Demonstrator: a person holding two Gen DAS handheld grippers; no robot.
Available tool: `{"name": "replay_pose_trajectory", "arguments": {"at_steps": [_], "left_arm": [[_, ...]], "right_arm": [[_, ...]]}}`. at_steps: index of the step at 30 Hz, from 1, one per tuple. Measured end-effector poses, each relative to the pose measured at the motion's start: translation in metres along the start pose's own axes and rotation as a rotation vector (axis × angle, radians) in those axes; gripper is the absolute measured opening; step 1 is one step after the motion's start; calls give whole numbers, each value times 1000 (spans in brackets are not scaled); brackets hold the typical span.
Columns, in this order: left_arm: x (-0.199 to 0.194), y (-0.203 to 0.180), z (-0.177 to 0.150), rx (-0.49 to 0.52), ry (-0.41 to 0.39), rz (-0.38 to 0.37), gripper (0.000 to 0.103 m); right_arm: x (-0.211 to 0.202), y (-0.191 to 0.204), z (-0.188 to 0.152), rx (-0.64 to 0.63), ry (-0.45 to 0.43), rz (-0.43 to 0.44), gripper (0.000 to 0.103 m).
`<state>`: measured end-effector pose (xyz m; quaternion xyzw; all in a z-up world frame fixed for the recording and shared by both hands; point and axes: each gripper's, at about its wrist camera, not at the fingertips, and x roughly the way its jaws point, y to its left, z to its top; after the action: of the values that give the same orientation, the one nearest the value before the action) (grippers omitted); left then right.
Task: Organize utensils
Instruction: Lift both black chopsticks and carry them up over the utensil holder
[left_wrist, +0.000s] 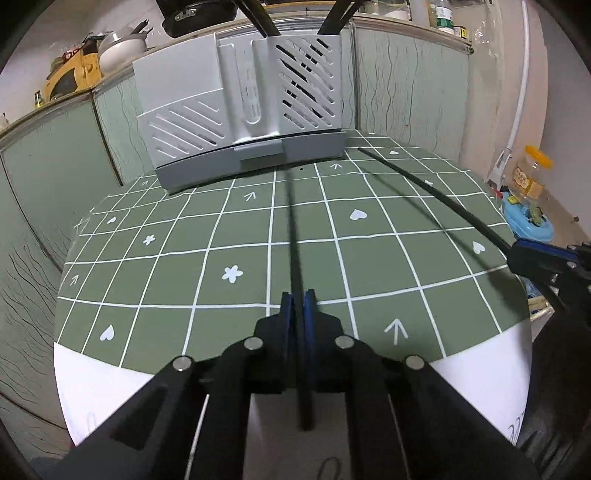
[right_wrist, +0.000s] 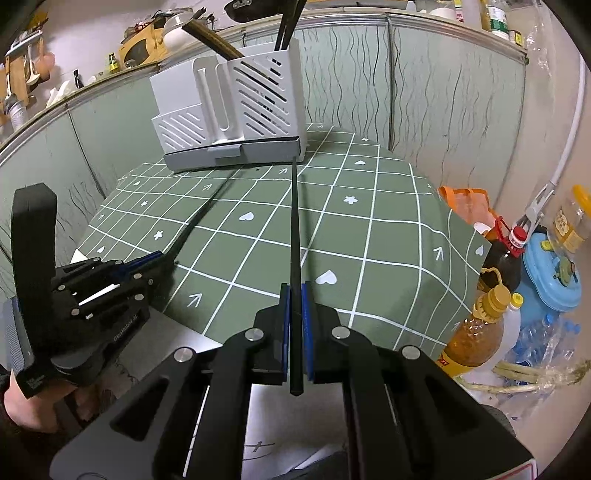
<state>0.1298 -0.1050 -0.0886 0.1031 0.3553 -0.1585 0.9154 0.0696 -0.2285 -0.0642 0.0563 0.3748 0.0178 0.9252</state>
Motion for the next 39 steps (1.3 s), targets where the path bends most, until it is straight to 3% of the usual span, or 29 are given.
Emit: {"name": "replay_pose_trajectory", "arguments": {"at_steps": [16, 39], "left_arm": [[-35, 36, 1, -80, -31, -82, 8], [-98, 85, 54, -118, -164, -92, 8]], "right_arm": [[-5, 4, 6, -8, -23, 33, 6], [-58, 7, 79, -46, -183, 56, 6]]}}
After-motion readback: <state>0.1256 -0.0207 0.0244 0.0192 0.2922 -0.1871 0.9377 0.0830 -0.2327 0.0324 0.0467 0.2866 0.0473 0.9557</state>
